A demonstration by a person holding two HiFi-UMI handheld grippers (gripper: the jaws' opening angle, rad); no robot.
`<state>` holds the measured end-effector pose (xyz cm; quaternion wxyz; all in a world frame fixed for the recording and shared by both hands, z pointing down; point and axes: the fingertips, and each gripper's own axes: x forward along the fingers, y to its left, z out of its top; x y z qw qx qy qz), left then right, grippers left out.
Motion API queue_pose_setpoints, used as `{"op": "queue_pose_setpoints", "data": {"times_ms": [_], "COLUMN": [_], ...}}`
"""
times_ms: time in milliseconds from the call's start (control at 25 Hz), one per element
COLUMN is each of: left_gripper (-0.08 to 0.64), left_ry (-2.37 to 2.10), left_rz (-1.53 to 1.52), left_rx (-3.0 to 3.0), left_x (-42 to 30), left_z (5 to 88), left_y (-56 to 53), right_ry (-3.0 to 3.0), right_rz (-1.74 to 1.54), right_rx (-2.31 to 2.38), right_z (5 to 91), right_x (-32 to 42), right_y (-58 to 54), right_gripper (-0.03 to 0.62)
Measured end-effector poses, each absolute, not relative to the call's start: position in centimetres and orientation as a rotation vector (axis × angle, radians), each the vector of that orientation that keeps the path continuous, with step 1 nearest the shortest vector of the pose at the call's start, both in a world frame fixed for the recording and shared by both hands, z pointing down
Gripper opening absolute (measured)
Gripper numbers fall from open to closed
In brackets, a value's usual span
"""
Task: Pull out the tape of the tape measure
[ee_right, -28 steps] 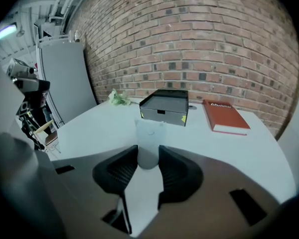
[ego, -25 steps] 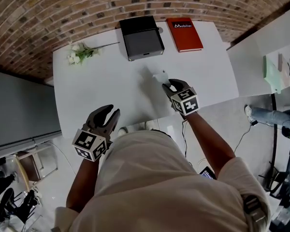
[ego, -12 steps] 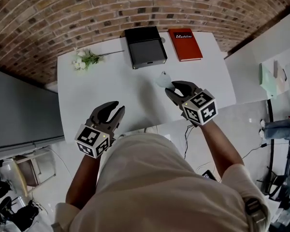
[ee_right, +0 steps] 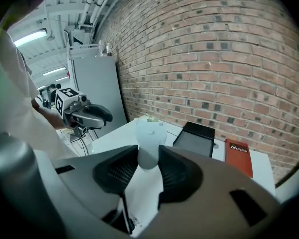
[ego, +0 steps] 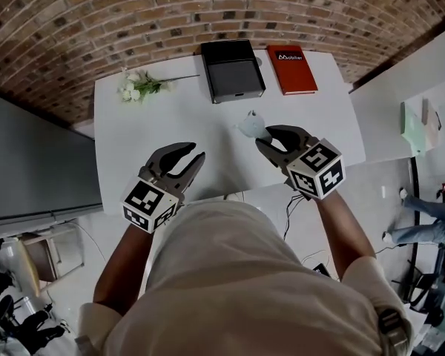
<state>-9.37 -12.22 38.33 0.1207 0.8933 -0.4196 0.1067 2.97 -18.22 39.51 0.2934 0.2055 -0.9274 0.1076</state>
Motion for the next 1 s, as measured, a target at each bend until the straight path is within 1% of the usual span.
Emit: {"op": "queue_pose_setpoints", "data": {"times_ms": [680, 840, 1000], "left_gripper": [0.098, 0.034, 0.028], "left_ry": [-1.123, -1.138, -1.151], "left_rz": [0.412, 0.420, 0.441], "left_rx": [2.767, 2.764, 2.761], "left_x": [-5.4, -5.2, -5.1], "left_z": [36.7, 36.8, 37.0], "left_y": [-14.1, -14.1, -13.9], "right_ry": [-2.460, -2.465, -2.469], "right_rz": [0.204, 0.203, 0.211], "right_rx": [0.375, 0.366, 0.365], "right_z": [38.6, 38.6, 38.7], "right_x": [-0.2, -0.3, -0.2], "right_y": [-14.9, -14.6, -14.5], "right_gripper": [0.135, 0.137, 0.137]}}
